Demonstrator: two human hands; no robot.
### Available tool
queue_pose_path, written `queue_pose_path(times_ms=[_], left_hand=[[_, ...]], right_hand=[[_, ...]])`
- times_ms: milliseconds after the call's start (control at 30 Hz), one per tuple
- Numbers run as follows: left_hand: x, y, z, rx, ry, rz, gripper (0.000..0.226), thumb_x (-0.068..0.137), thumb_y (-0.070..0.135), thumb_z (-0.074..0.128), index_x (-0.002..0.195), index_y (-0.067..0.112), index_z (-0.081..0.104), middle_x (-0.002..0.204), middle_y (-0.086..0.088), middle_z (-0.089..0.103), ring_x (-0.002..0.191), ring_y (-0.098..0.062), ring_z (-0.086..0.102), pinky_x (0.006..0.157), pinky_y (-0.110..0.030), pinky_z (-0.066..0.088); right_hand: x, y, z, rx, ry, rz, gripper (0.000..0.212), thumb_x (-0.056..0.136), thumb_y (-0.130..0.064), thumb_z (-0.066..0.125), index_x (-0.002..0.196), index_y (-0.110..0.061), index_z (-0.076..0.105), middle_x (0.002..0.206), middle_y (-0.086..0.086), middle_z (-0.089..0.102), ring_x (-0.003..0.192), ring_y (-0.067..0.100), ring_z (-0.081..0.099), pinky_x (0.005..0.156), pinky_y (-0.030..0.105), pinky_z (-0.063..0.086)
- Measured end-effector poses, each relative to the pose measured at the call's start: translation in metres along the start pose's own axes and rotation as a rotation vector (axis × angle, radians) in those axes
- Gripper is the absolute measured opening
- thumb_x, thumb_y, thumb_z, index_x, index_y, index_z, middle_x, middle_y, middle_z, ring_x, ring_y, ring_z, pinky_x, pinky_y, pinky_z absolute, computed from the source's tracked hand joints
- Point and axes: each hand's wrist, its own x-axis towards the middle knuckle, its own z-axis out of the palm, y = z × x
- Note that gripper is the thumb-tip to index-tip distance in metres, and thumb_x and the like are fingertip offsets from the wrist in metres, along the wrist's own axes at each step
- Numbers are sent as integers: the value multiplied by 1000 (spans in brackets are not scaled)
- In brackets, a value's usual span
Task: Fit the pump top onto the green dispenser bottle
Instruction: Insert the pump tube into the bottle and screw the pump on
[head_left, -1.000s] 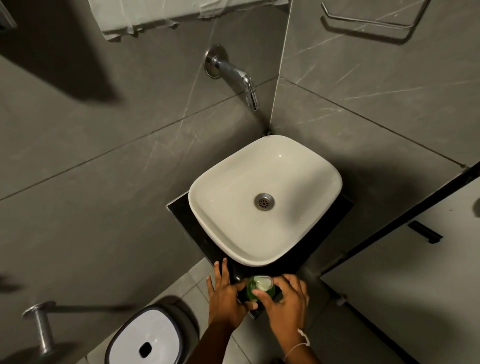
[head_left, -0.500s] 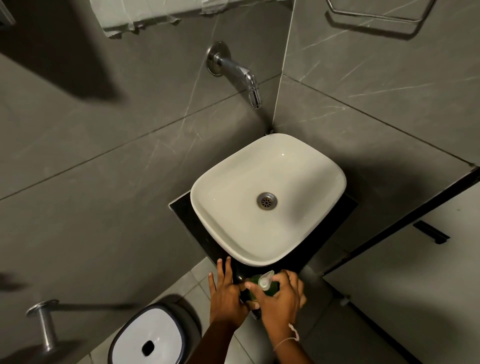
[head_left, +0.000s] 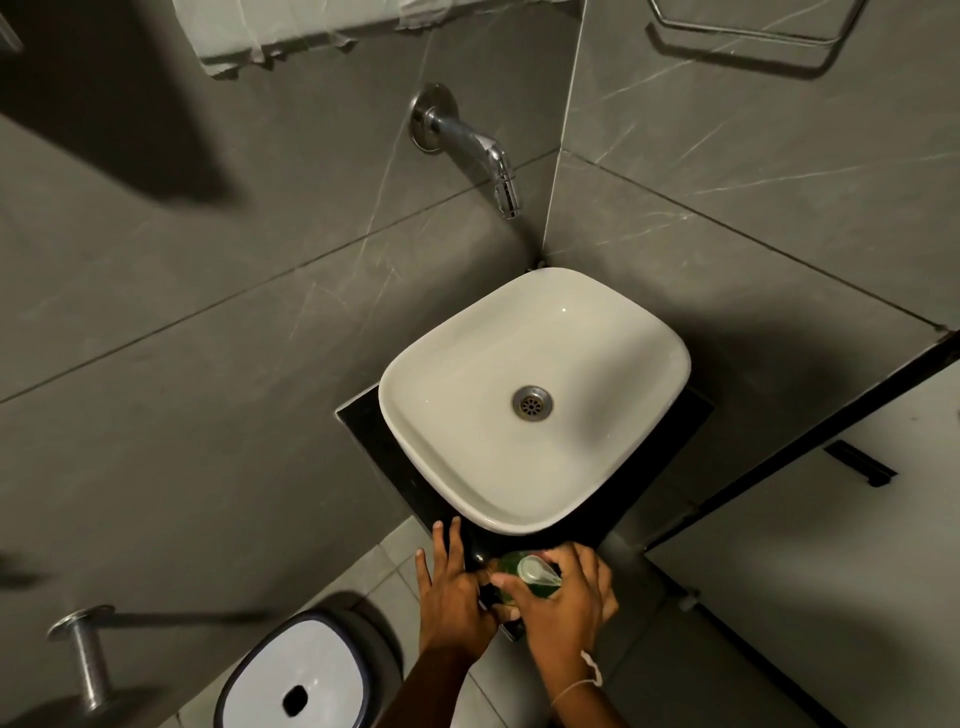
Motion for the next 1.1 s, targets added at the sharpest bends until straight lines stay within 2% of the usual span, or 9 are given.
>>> queue_pose_path(times_ms=[133, 200, 300, 400, 500, 667, 833, 1000, 1100], left_hand=[[2, -1, 1, 50, -18, 22, 51, 67, 59, 68, 114, 38, 62, 161, -1, -12, 143, -26, -28, 118, -52, -11], [2, 0, 2, 48, -18, 20, 54, 67, 60, 69, 116, 39, 60, 161, 0, -13, 142, -24, -30, 118, -52, -12], [2, -2, 2, 49, -13, 15, 42, 68, 53, 70, 106, 39, 64, 161, -1, -10, 140, -22, -33, 119, -53, -10], [3, -3, 4, 45, -3, 20, 36, 68, 52, 70, 101, 37, 65, 162, -2, -7, 140, -21, -32, 119, -55, -6], [4, -4, 5, 59, -10, 26, 53, 66, 63, 67, 113, 38, 62, 160, 0, -12, 141, -23, -32, 119, -53, -10], [3, -1, 1, 81, -20, 22, 47, 69, 56, 68, 112, 38, 63, 161, -1, -10, 144, -25, -27, 119, -55, -6], [1, 0, -1, 73, -18, 21, 46, 68, 55, 69, 110, 37, 63, 161, 0, -10, 145, -26, -24, 119, -53, -7], [0, 1, -1, 59, -11, 19, 37, 69, 50, 70, 102, 34, 66, 162, -1, -9, 145, -26, -24, 119, -54, -7], [1, 0, 1, 58, -3, 14, 36, 69, 49, 69, 100, 32, 67, 162, -1, -9, 144, -26, -25, 119, -56, -5]], right_hand=[[-2, 13, -8, 16, -18, -111, 42, 54, -59, 68, 96, -55, 63, 107, -21, 57, 114, 10, 42, 95, 42, 31], [1, 10, -9, 7, 6, -65, 33, 51, -49, 80, 82, -43, 68, 103, -15, 60, 112, 17, 47, 90, 42, 34], [4, -2, -3, -77, -7, 37, 43, 46, -39, 90, 69, -25, 57, 94, -4, 60, 107, 25, 50, 86, 44, 35], [1, 0, -5, -42, -29, 14, 47, 46, -50, 85, 83, -35, 60, 102, -12, 57, 112, 14, 42, 92, 43, 32], [-1, 11, -11, -18, -58, -89, 51, 53, -46, 75, 102, -50, 62, 113, -19, 54, 119, 12, 40, 94, 39, 26], [3, 3, -7, -56, -22, 12, 42, 47, -50, 85, 72, -31, 56, 97, -9, 58, 110, 20, 47, 91, 44, 33], [-1, 10, -9, -26, -30, -114, 42, 57, -57, 71, 97, -46, 64, 117, -19, 55, 124, 14, 39, 99, 46, 28], [2, -2, -4, -66, 5, 2, 40, 48, -46, 87, 73, -30, 60, 107, -8, 61, 117, 25, 46, 97, 50, 33], [1, -1, -4, -50, -6, 1, 44, 49, -56, 79, 80, -32, 59, 108, -9, 58, 119, 20, 43, 97, 48, 31]])
